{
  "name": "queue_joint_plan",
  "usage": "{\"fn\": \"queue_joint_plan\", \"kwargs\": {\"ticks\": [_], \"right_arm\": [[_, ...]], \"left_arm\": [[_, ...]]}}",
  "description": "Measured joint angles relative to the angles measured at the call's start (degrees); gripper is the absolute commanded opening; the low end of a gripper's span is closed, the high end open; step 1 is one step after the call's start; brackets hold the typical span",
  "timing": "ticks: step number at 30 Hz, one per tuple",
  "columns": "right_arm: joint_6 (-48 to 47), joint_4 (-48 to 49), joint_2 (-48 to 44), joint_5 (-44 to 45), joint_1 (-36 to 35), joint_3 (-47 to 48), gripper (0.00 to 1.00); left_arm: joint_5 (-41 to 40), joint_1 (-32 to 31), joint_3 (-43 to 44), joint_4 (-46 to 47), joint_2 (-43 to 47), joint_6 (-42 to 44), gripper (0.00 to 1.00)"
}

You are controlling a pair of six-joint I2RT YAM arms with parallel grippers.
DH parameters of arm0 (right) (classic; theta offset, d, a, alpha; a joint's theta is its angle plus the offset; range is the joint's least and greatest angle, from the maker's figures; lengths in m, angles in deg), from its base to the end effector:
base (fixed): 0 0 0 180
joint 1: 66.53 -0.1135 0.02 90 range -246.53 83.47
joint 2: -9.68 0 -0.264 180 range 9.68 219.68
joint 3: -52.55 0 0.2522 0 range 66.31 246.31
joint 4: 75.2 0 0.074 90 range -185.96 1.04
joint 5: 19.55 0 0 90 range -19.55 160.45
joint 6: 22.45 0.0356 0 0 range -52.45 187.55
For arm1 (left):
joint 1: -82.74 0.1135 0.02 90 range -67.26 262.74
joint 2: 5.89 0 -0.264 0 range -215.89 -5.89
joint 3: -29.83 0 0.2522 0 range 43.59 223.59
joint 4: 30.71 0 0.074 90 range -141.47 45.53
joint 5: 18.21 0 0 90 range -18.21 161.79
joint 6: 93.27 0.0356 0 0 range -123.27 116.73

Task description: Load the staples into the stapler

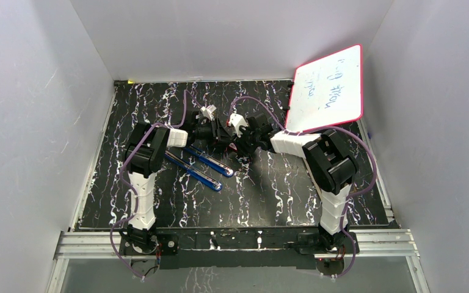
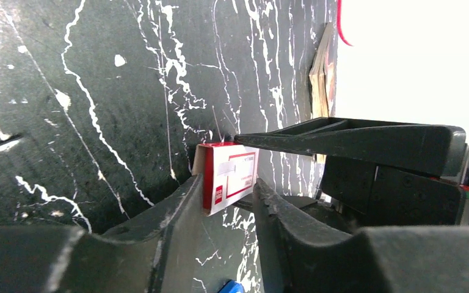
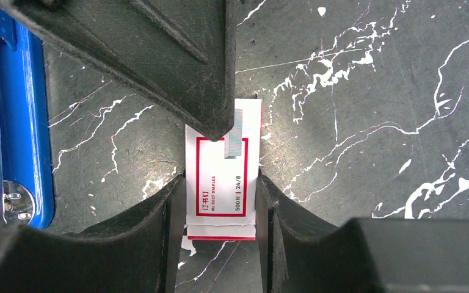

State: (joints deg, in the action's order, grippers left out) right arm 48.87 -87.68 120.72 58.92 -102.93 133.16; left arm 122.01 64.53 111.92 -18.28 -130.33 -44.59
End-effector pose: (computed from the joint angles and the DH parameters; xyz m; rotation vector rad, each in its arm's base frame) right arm 0.3274 0.2502 0.1580 -1.1686 2.0192 0.3889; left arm 0.4090 -0.1634 0.1131 0.1420 2.2523 -1.5115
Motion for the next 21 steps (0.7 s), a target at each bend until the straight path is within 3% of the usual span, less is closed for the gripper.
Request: {"fn": "queue_joint_plan", "kwargs": {"ticks": [21], "right_arm": [[-1.49, -1.57, 0.11, -0.70, 0.00, 0.79, 0.41]], "left_arm": [[1.86, -1.03, -0.02, 1.60, -0.76, -1.16, 0.36]]}}
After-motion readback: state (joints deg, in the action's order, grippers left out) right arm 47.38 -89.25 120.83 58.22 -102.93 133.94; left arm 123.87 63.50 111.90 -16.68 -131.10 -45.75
